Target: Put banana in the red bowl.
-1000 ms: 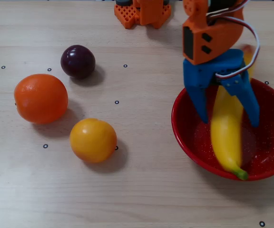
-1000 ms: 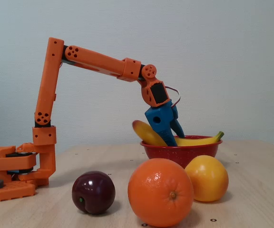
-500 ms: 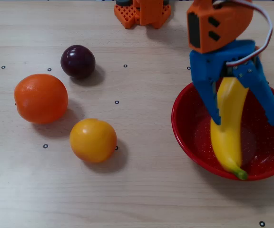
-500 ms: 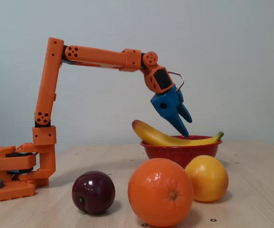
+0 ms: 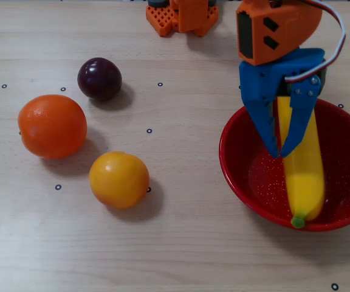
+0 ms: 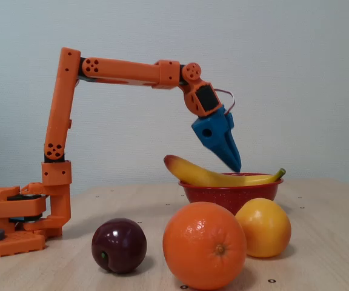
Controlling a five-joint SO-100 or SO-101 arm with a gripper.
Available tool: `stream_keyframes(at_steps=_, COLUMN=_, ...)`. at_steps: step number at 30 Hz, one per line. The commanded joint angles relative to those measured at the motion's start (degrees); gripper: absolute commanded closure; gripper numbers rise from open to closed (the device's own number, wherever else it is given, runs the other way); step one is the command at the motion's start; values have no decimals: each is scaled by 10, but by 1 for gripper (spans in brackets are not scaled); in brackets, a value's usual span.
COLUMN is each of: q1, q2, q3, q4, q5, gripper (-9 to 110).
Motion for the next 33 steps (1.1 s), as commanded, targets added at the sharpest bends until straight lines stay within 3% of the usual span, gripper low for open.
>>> stream_keyframes(at_steps=1, q1=21, q2=111, q3=-33, q4=-11, q5=22, gripper=101)
stream_keyframes(at_steps=14, q1=65, q2=252, q3=17, q4=5, q5=173, gripper=102)
stream_keyframes(at_steps=24, q1=92, q2=438, q3=258, q4=-31, q5=297, gripper=102)
stream_keyframes(at_steps=33, q1=114, q2=577, q3=444, q4=-33, q5=333, gripper=102)
